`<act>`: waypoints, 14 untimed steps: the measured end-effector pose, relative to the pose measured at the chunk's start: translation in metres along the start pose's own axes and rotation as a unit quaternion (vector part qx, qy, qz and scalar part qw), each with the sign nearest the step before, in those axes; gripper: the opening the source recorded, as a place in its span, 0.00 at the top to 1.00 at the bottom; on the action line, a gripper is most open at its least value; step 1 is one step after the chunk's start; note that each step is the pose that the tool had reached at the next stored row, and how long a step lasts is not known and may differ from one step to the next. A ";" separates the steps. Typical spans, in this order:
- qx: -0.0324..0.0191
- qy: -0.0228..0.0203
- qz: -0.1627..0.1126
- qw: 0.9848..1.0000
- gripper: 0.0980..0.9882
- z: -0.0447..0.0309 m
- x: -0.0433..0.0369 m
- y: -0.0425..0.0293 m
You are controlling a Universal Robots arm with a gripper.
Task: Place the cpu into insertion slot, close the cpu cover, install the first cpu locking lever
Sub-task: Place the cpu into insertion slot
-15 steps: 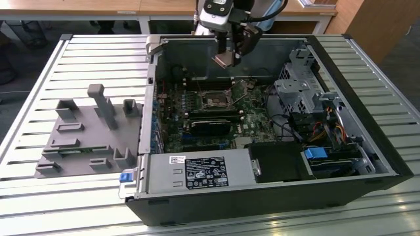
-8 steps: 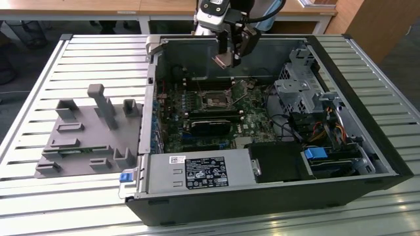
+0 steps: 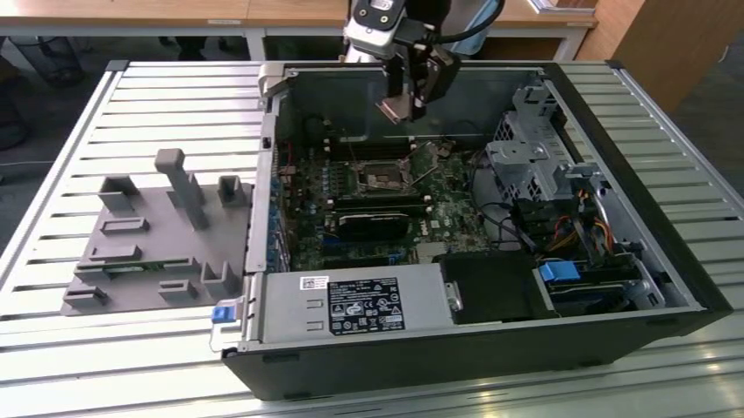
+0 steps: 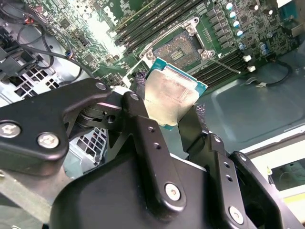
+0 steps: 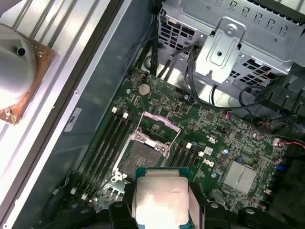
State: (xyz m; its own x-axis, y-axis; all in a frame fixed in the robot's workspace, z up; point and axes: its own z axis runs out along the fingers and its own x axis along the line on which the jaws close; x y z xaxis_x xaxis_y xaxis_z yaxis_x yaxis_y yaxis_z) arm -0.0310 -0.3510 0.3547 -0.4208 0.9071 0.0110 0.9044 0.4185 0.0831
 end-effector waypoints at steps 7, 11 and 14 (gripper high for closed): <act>0.000 -0.003 0.035 0.999 0.52 0.0006 0.0000 -0.0001; -0.001 -0.005 0.059 0.998 0.52 0.0009 0.0000 -0.0001; -0.001 -0.007 0.078 0.997 0.52 0.0011 0.0000 -0.0001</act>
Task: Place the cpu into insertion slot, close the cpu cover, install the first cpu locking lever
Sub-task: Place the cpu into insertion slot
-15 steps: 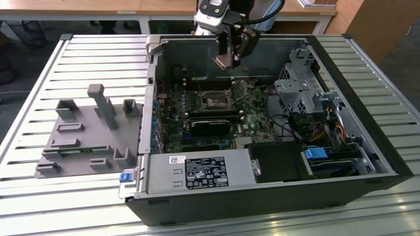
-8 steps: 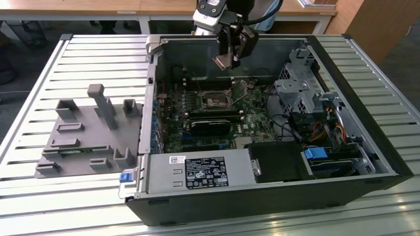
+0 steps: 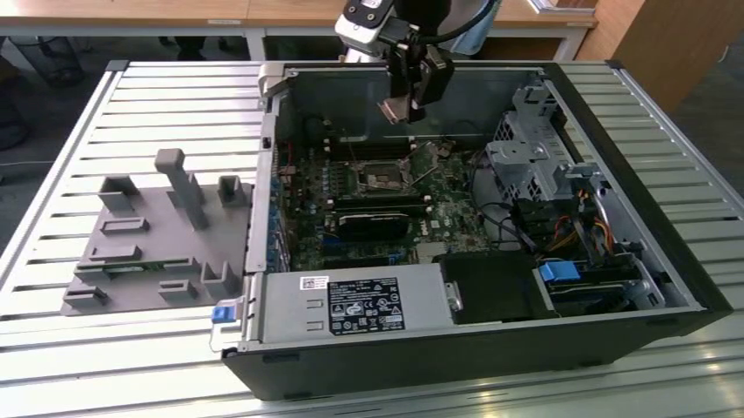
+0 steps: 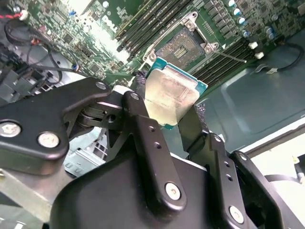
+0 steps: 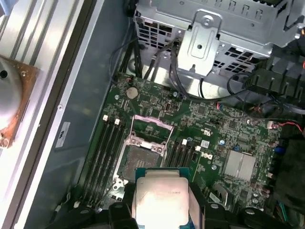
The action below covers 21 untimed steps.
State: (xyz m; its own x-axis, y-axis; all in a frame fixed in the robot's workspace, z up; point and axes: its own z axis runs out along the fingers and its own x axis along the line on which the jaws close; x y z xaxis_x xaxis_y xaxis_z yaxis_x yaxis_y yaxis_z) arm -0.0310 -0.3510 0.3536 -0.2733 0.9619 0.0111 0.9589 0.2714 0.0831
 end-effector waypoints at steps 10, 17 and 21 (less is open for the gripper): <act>-0.001 -0.005 0.062 0.998 0.52 0.0008 0.0001 0.0000; -0.001 -0.009 0.102 0.995 0.52 0.0014 0.0002 -0.0001; -0.001 -0.011 0.125 0.992 0.52 0.0018 0.0002 -0.0001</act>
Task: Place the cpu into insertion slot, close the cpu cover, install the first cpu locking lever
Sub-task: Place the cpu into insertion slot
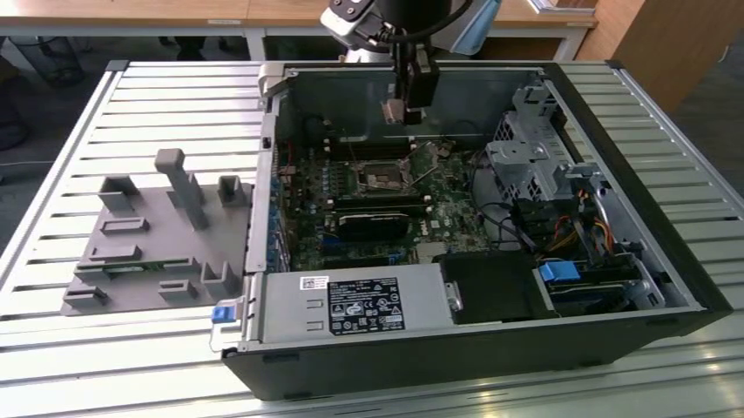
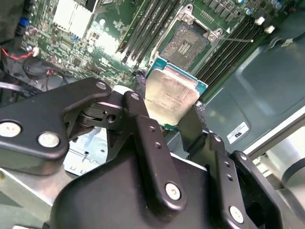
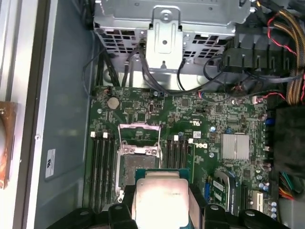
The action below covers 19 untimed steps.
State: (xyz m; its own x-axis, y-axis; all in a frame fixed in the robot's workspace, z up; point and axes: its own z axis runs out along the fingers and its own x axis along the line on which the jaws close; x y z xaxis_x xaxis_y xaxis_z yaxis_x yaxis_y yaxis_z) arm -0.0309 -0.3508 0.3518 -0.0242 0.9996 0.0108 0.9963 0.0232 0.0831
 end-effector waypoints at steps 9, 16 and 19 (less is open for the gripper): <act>-0.001 -0.004 0.053 0.999 0.52 0.0006 0.0000 -0.0001; -0.001 -0.008 0.097 0.995 0.52 0.0010 0.0000 -0.0001; -0.001 -0.010 0.115 0.993 0.52 0.0012 0.0000 -0.0001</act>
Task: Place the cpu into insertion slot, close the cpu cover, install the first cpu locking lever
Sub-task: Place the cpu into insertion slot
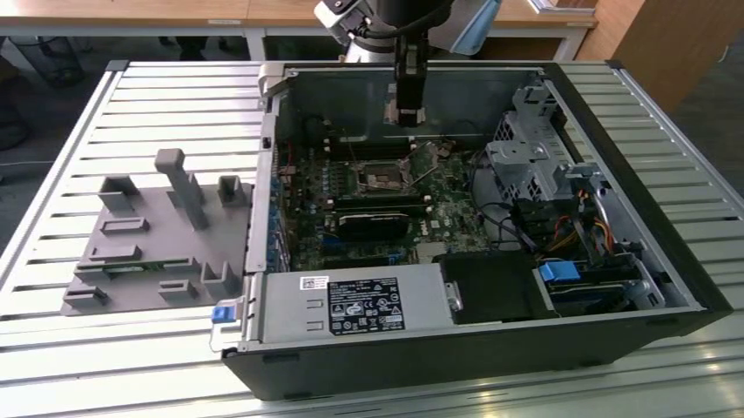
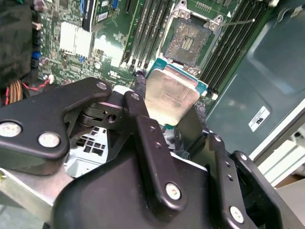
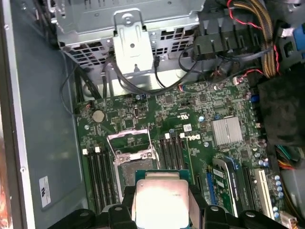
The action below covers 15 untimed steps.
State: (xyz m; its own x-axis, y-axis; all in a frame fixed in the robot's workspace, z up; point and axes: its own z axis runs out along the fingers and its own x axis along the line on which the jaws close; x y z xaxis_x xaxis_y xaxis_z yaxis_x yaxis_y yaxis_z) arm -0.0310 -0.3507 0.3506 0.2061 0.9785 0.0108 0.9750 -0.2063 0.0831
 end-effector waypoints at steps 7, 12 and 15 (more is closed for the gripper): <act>0.000 -0.004 0.043 0.999 0.52 0.0004 0.0000 0.0000; -0.001 -0.006 0.073 0.997 0.52 0.0008 0.0001 -0.0001; -0.001 -0.007 0.088 0.996 0.52 0.0012 0.0001 -0.0001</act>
State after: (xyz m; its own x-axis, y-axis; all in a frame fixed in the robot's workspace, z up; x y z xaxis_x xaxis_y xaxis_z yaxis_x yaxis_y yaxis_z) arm -0.0309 -0.3507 0.3494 0.3759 0.9266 0.0108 0.9231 -0.3754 0.0830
